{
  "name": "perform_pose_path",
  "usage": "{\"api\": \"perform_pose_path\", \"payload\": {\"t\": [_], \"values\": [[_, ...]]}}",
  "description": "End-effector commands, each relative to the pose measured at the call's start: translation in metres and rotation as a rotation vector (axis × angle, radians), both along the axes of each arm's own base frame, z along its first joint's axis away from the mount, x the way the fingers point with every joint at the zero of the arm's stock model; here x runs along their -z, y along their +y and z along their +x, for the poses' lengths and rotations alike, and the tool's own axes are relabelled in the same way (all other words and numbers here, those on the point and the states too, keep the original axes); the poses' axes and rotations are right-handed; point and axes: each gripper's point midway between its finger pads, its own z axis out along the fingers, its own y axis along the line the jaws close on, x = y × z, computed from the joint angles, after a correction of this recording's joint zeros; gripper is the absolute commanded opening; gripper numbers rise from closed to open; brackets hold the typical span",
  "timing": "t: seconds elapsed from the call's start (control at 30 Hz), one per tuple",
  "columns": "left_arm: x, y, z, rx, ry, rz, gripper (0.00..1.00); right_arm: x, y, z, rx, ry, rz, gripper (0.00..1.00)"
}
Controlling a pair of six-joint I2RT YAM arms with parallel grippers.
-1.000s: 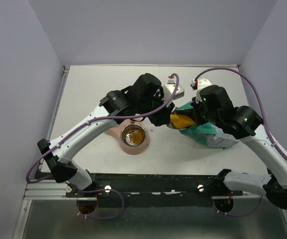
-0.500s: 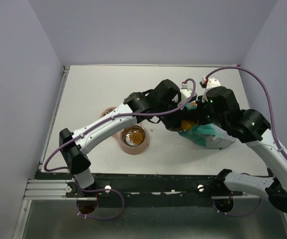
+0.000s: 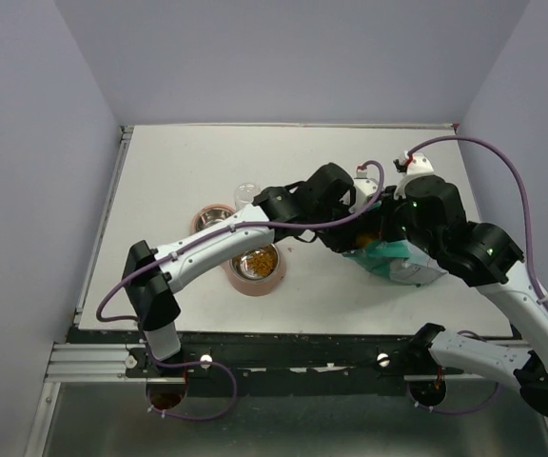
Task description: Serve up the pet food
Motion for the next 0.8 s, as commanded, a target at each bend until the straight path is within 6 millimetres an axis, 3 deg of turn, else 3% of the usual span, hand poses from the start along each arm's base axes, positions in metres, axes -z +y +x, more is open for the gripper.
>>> {"api": "perform_pose_path", "payload": {"t": [0.0, 0.1, 0.23, 0.47, 0.77], "values": [[0.034, -0.059, 0.026, -0.029, -0.052, -0.083, 0.0, -0.03, 0.011, -0.004, 0.008, -0.072, 0.183, 0.0], [0.037, -0.067, 0.036, -0.053, -0.083, -0.098, 0.0, -0.026, -0.003, -0.008, 0.055, -0.069, 0.162, 0.0], [0.035, -0.063, 0.035, -0.056, -0.108, -0.117, 0.0, -0.022, -0.017, -0.014, 0.104, -0.063, 0.16, 0.0], [-0.008, -0.032, 0.032, -0.106, -0.279, -0.287, 0.0, -0.017, -0.038, -0.017, 0.213, -0.075, 0.175, 0.0], [-0.041, -0.002, 0.024, -0.121, -0.463, -0.386, 0.0, -0.021, -0.065, -0.019, 0.368, -0.115, 0.229, 0.0]]}}
